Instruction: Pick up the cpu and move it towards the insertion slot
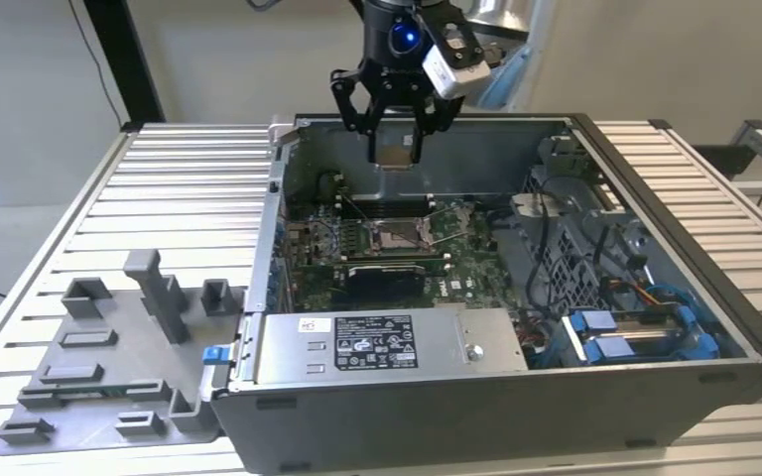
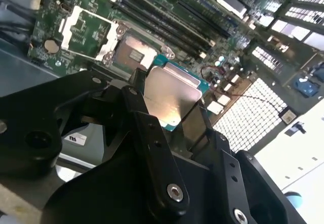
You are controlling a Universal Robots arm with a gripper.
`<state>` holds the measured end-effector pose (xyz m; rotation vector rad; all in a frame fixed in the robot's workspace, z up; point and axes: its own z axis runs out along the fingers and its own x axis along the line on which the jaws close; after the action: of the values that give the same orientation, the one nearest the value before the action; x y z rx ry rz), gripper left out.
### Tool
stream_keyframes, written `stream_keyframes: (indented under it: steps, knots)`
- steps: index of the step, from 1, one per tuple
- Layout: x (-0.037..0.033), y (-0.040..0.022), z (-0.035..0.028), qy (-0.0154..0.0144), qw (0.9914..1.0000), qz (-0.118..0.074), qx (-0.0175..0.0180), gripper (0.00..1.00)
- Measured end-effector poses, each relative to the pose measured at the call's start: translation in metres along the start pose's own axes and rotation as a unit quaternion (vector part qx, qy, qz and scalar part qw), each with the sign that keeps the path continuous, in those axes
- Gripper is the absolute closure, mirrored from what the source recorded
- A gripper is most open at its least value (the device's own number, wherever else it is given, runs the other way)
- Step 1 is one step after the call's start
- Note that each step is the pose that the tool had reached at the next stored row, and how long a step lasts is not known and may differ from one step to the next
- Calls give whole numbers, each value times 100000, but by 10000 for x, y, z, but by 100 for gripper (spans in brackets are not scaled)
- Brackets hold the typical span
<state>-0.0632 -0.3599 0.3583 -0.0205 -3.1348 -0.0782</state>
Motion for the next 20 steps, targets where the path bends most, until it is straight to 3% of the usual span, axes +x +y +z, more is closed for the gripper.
stream_keyframes:
  steps: [5,20]
  knots:
    - [-85,48,29,8,100000,-87,-54,100]
    - [-162,311,177,-340,99999,-258,-103,100]
